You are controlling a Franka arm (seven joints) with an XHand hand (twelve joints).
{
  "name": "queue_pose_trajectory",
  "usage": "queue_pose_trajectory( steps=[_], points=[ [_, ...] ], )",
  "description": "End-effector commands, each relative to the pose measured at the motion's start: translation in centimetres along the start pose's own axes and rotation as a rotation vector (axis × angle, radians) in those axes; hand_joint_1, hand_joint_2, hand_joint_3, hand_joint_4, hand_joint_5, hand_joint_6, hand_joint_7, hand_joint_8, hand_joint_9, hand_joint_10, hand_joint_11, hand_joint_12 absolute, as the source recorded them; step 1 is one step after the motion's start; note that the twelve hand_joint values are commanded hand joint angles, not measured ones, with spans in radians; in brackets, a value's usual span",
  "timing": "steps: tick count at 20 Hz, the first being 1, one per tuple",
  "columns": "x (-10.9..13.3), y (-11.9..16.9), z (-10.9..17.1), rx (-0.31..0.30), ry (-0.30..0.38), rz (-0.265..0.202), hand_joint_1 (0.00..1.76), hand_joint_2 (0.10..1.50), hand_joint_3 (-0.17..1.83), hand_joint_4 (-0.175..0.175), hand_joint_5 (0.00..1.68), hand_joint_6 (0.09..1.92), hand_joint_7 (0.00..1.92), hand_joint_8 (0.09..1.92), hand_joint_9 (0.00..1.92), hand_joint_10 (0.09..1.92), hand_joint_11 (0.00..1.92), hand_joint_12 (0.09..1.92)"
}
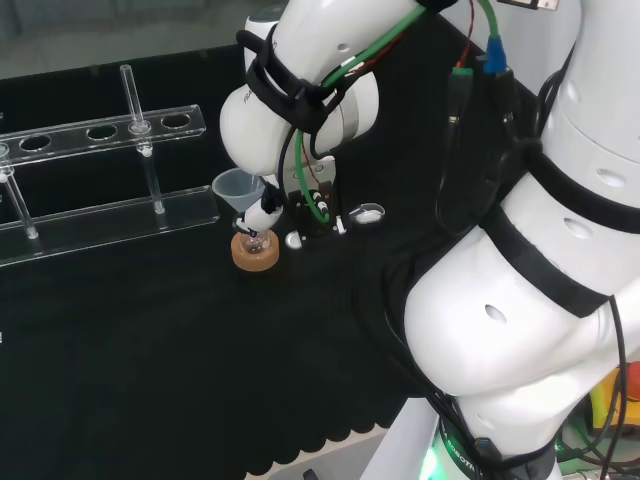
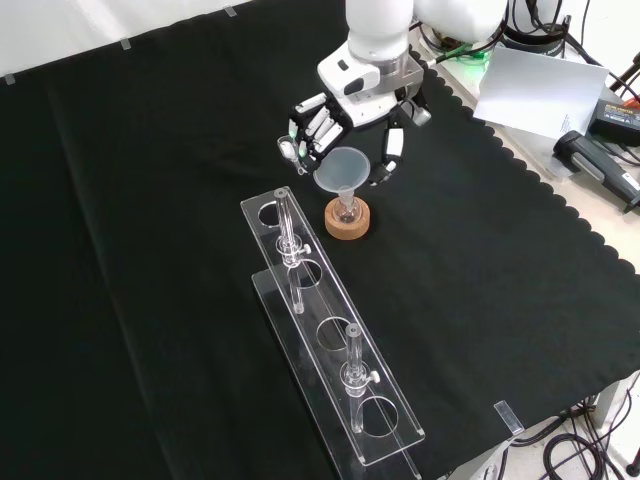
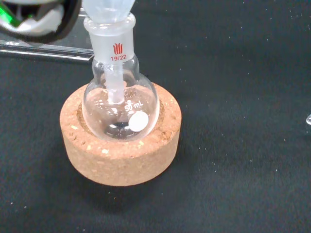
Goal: Place the funnel on the round-bottom flask.
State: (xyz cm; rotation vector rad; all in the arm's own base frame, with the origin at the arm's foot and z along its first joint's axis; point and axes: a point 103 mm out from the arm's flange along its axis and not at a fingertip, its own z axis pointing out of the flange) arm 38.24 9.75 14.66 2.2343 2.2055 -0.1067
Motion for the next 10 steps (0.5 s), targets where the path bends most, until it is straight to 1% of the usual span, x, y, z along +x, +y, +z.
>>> queue_pose_trajectory(
  steps=[1,10],
  points=[
    [-0.03,-0.39,-0.02,0.013,0.006,0.002,0.73,0.49,0.57,0.008,0.53,0.09,0.81,0.30,0.61,0.44,0.00,1.15],
    [0.00,-0.89,0.01,0.008,0.007,0.005,0.72,0.49,0.57,0.005,0.54,0.09,0.80,0.30,0.61,0.44,0.00,1.15]
  ],
)
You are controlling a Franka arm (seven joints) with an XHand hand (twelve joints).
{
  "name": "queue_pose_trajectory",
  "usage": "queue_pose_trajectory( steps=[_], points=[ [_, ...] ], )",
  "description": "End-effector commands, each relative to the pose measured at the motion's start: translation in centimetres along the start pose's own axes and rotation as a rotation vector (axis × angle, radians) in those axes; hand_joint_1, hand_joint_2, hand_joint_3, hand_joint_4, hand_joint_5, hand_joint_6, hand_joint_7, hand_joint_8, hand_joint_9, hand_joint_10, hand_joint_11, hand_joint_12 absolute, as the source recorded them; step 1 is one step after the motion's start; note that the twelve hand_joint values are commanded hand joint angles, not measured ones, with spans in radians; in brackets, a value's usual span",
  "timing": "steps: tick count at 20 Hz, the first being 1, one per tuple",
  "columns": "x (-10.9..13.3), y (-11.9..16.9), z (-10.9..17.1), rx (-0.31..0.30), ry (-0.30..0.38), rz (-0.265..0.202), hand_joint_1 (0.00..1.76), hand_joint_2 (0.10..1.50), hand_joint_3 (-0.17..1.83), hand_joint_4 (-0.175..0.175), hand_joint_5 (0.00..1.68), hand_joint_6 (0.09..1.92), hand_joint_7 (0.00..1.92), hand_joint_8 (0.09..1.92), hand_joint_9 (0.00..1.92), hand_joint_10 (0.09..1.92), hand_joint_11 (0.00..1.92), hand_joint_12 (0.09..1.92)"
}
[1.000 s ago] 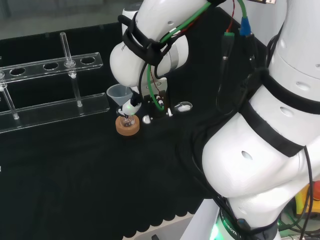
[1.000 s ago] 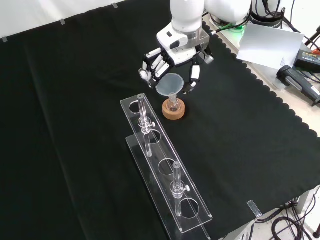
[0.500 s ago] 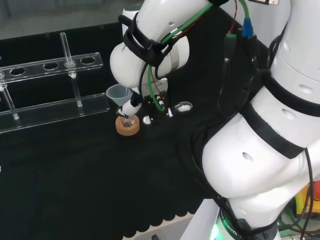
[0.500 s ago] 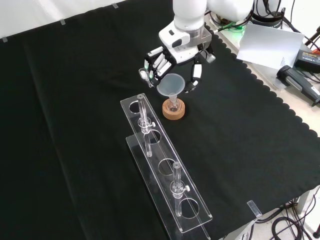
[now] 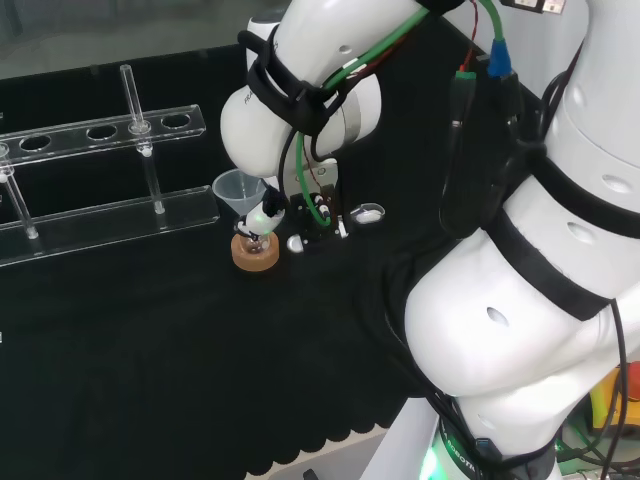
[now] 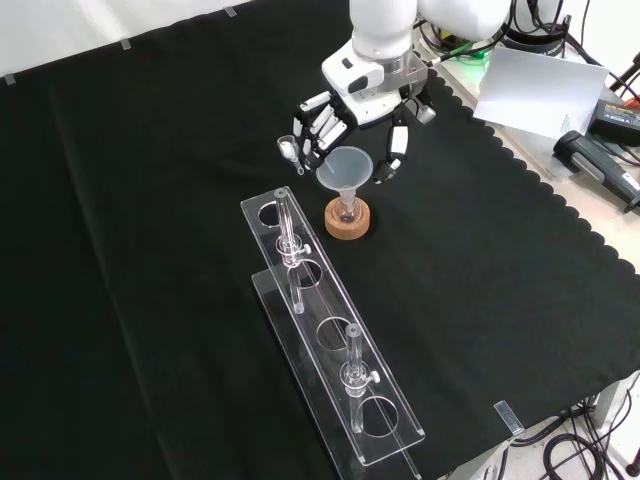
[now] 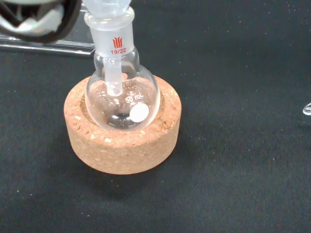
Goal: Place the funnel on the round-bottom flask.
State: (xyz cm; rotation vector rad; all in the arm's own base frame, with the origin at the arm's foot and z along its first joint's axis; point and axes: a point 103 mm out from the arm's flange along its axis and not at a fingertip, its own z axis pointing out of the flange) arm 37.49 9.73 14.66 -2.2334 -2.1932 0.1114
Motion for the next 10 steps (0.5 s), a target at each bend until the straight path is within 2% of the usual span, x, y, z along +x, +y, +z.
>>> queue_pose_trajectory(
  steps=[1,10],
  points=[
    [0.02,-0.16,-0.03,-0.002,0.001,0.001,0.72,0.49,0.57,0.004,0.54,0.09,0.80,0.30,0.61,0.44,0.00,1.15],
    [-0.10,-0.79,0.00,0.004,0.004,0.004,0.72,0.50,0.56,0.003,0.55,0.09,0.80,0.30,0.61,0.45,0.00,1.15]
  ],
)
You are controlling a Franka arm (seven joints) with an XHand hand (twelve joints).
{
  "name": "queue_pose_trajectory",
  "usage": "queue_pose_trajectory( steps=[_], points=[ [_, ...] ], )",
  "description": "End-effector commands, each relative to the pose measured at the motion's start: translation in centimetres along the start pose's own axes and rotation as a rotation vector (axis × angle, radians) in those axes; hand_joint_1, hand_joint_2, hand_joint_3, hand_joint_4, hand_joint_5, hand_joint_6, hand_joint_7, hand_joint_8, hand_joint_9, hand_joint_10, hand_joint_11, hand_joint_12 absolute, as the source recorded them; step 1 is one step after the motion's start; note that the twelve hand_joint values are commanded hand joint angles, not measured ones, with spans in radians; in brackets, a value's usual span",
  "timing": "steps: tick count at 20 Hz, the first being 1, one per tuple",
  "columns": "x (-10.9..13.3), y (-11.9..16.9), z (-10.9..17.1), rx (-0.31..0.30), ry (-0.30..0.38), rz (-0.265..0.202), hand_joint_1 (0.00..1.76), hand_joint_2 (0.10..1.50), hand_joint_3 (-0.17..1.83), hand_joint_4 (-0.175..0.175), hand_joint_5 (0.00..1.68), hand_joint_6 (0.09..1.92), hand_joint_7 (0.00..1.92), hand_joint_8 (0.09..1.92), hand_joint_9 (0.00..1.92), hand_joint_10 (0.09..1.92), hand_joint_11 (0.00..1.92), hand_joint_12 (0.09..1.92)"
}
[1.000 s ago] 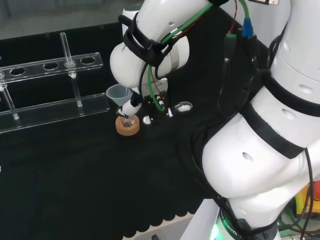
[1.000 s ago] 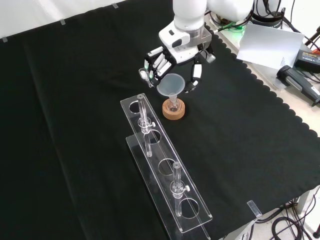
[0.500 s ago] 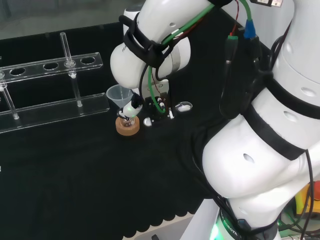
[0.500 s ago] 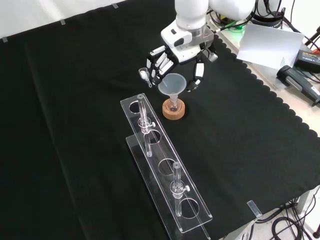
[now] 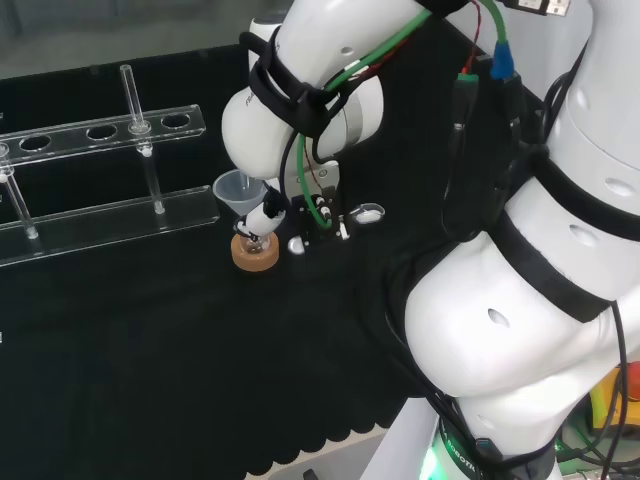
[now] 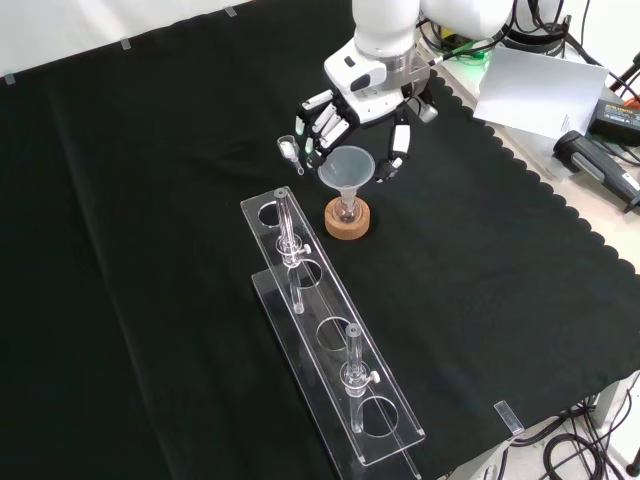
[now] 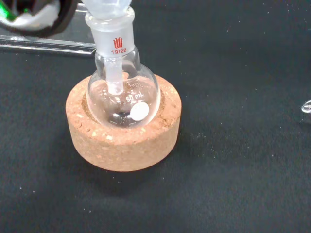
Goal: Place the funnel on the round-bottom flask.
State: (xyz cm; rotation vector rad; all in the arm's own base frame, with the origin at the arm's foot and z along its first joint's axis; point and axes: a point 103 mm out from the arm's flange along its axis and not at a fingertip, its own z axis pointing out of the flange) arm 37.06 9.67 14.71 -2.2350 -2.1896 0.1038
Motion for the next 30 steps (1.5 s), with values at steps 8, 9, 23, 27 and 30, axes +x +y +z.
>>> queue_pose_trajectory(
  steps=[8,9,23,27,30],
  points=[
    [0.09,-0.45,0.14,0.007,0.000,0.008,0.72,0.51,0.56,0.003,0.55,0.09,0.80,0.30,0.62,0.45,0.00,1.16],
    [0.08,-0.45,0.12,0.007,0.001,0.008,0.72,0.51,0.56,0.003,0.55,0.09,0.80,0.30,0.62,0.45,0.00,1.16],
    [0.01,-0.67,0.07,0.013,0.002,0.013,0.71,0.51,0.55,-0.003,0.53,0.09,0.80,0.30,0.61,0.46,0.00,1.16],
    [-0.02,-0.75,0.07,0.015,0.000,0.016,0.71,0.51,0.55,-0.005,0.52,0.09,0.80,0.30,0.61,0.46,0.00,1.17],
    [-0.07,-0.79,0.08,0.013,0.001,0.017,0.70,0.51,0.55,-0.006,0.52,0.09,0.80,0.30,0.61,0.46,0.00,1.17]
  ],
)
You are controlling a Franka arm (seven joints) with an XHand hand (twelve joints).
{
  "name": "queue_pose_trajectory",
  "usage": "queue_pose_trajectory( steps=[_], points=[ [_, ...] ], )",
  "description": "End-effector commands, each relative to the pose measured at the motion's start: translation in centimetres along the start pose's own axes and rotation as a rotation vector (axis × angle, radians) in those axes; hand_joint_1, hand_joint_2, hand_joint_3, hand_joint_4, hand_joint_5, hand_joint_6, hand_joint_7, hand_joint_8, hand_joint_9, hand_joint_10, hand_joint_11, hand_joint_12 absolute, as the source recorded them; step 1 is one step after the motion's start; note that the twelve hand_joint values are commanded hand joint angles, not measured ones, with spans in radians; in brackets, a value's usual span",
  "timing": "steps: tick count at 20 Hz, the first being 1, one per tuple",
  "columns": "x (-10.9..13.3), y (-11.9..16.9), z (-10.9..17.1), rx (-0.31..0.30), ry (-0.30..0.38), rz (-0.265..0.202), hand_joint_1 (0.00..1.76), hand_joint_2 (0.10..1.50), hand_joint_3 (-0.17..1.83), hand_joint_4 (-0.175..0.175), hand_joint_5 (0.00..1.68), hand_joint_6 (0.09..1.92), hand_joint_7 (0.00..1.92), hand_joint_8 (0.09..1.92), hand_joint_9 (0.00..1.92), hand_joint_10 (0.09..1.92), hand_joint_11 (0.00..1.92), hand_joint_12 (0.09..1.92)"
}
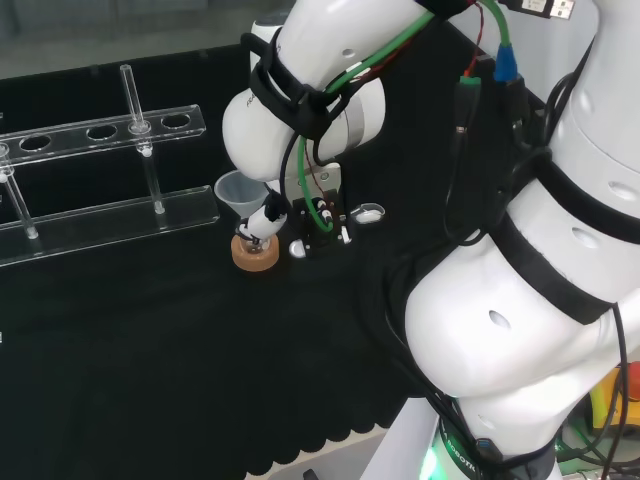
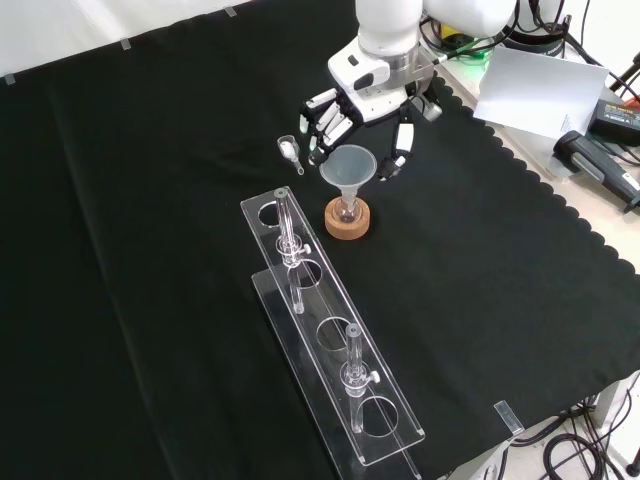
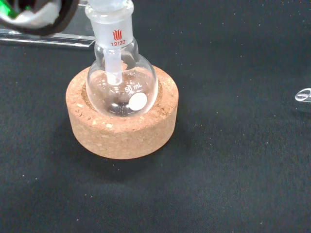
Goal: Place the funnel on the round-bottom flask.
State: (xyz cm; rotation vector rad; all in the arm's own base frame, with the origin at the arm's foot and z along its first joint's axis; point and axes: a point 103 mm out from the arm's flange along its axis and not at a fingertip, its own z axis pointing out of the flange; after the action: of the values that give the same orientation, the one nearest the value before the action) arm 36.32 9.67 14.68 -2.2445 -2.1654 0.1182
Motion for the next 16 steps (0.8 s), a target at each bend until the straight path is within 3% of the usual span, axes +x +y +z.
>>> queue_pose_trajectory(
  steps=[1,9,16],
  points=[
    [-0.08,-0.15,0.02,-0.002,0.002,0.003,0.70,0.51,0.55,-0.006,0.52,0.09,0.80,0.30,0.61,0.46,0.00,1.17],
    [0.08,-0.16,0.07,0.040,0.002,0.001,0.69,0.51,0.54,-0.012,0.44,0.09,0.75,0.28,0.58,0.45,0.00,1.17],
    [-0.44,0.06,0.31,0.075,0.003,-0.004,0.63,0.53,0.46,-0.022,0.23,0.09,0.51,0.31,0.35,0.61,0.00,1.10]
  ],
)
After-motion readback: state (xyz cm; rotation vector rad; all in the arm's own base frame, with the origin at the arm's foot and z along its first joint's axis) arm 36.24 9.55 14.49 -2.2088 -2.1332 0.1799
